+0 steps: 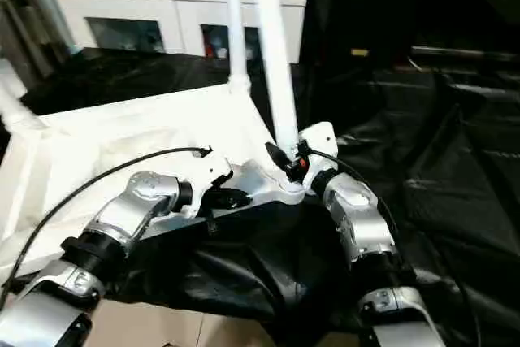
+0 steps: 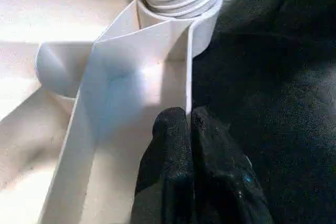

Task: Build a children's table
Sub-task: Insert table leg to table base

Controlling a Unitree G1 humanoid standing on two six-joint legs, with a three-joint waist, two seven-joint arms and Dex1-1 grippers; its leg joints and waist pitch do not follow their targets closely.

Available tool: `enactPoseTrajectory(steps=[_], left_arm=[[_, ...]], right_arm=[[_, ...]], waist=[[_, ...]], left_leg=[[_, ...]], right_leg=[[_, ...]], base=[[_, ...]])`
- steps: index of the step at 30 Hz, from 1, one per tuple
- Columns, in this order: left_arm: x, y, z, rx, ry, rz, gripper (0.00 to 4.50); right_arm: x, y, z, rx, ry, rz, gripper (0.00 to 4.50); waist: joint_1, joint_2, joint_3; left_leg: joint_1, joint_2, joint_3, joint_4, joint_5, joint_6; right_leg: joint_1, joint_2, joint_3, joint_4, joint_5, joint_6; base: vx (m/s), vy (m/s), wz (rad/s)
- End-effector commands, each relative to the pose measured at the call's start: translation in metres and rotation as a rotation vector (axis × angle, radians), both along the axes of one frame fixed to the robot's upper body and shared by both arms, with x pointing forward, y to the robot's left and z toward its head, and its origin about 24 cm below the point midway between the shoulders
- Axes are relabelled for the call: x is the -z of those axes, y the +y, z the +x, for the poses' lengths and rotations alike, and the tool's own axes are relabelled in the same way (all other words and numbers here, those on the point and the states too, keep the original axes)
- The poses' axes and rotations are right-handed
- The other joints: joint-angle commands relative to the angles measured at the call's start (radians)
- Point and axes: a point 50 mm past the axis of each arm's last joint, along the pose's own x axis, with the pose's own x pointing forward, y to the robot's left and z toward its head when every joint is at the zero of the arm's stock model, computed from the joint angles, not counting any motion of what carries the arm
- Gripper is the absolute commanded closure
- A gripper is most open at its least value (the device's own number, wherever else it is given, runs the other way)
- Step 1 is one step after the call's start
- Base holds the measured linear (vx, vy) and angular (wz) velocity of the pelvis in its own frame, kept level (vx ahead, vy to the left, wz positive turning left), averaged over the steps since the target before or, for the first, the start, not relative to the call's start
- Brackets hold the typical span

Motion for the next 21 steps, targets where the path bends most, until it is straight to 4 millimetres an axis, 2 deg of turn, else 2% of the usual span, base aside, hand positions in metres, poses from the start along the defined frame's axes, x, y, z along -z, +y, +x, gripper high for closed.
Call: enactPoseTrajectory(steps=[1,2,3,4,7,8,9,10,11,13,14,16,18,21], left_arm=[[-0.029,-0.001,0.008,0.012,-0.131,-0.055,4.5],[-0.031,0.002,0.005,0.035,-0.143,-0.07,4.5],[-0.031,0.004,0.004,0.038,-0.141,-0.074,4.5],[-0.031,0.005,0.003,0.039,-0.139,-0.076,4.22],[-0.04,0.014,0.001,0.021,-0.072,-0.2,4.05],[-0.043,0.015,0.002,0.012,-0.072,-0.214,3.87],[-0.045,0.017,0.004,-0.005,-0.08,-0.229,3.87],[-0.052,0.019,0.011,-0.074,-0.11,-0.259,3.82],[-0.052,0.019,0.012,-0.079,-0.112,-0.261,3.73],[-0.073,0.025,0.036,-0.289,-0.165,-0.342,3.64],[-0.079,0.026,0.041,-0.335,-0.168,-0.359,3.64],[-0.085,0.026,0.047,-0.383,-0.184,-0.375,3.64],[-0.102,0.018,0.06,-0.489,-0.222,-0.392,3.64],[-0.119,-0.008,0.061,-0.428,-0.248,-0.424,3.64]], right_arm=[[0.031,0.003,-0.015,-0.035,0.143,-0.006,2.62],[0.028,0.003,-0.014,-0.038,0.128,0.014,2.62],[0.026,0.003,-0.014,-0.04,0.12,0.018,2.62],[0.026,0.003,-0.014,-0.041,0.116,0.02,2.62],[0.016,0.003,-0.014,-0.063,0.074,0.047,2.62],[0.014,0.002,-0.014,-0.065,0.068,0.051,2.62],[0.012,0.002,-0.013,-0.067,0.06,0.056,2.62],[0.008,0.001,-0.013,-0.065,0.046,0.063,2.62],[0.008,0.001,-0.013,-0.065,0.045,0.063,2.62],[-0.003,0.0,-0.01,-0.071,0.003,0.067,2.62],[-0.006,0.0,-0.01,-0.077,-0.006,0.065,2.62],[-0.008,0.0,-0.009,-0.084,-0.016,0.062,2.62],[-0.014,0.001,-0.009,-0.105,-0.029,0.047,2.62],[-0.016,0.002,-0.01,-0.125,-0.034,0.017,2.62]], waist=[[-0.003,0.003,-0.048],[-0.003,0.002,-0.051],[-0.002,0.0,-0.052],[-0.001,0.0,-0.052],[0.004,0.0,-0.059],[0.005,-0.003,-0.059],[0.005,-0.003,-0.057],[0.003,-0.011,-0.056],[0.004,-0.008,-0.057],[0.003,-0.009,-0.056],[0.005,-0.008,-0.06],[0.006,-0.009,-0.058],[0.008,-0.009,-0.059],[0.014,-0.007,-0.062]], left_leg=[[0.016,0.017,-0.012,-0.088,-0.493,-0.004],[0.011,0.017,-0.008,-0.086,-0.45,0.002],[0.01,0.017,-0.006,-0.085,-0.433,0.007],[0.008,0.018,-0.004,-0.084,-0.406,0.016],[0.008,0.018,0.003,-0.077,-0.336,0.025],[0.008,0.019,0.005,-0.074,-0.311,0.032],[0.007,0.018,0.006,-0.074,-0.306,0.035],[0.007,0.016,0.007,-0.073,-0.306,0.037],[0.006,0.015,0.007,-0.071,-0.3,0.037],[0.006,0.011,0.009,-0.066,-0.28,0.037],[0.01,0.011,0.009,-0.064,-0.267,0.037],[0.006,0.01,0.008,-0.065,-0.262,0.038],[0.009,0.011,0.009,-0.061,-0.248,0.042],[0.008,0.012,0.009,-0.058,-0.225,0.048]], right_leg=[[0.024,-0.035,0.014,-0.08,-0.411,-0.159],[0.031,-0.035,0.016,-0.072,-0.35,-0.181],[0.032,-0.035,0.017,-0.071,-0.332,-0.187],[0.033,-0.035,0.017,-0.067,-0.31,-0.196],[0.037,-0.036,0.02,-0.058,-0.242,-0.227],[0.036,-0.033,0.019,-0.054,-0.202,-0.244],[0.036,-0.031,0.019,-0.053,-0.198,-0.245],[0.037,-0.029,0.018,-0.052,-0.202,-0.243],[0.039,-0.029,0.018,-0.048,-0.2,-0.243],[0.04,-0.026,0.018,-0.048,-0.192,-0.237],[0.041,-0.028,0.018,-0.046,-0.184,-0.237],[0.043,-0.027,0.017,-0.048,-0.196,-0.231],[0.042,-0.025,0.017,-0.046,-0.178,-0.233],[0.044,-0.027,0.017,-0.045,-0.154,-0.239]], base=[[0.0,0.0,0.0],[0.0,0.0,0.0],[0.0,0.0,0.0],[0.0,0.0,0.0],[0.055,-0.024,-0.01],[0.058,-0.026,0.01],[0.058,-0.026,0.01],[0.0,0.0,0.0],[0.0,0.0,0.0],[0.0,0.0,0.0],[0.0,0.0,0.0],[0.0,0.0,0.0],[0.0,0.0,0.0],[0.0,0.0,0.0]])
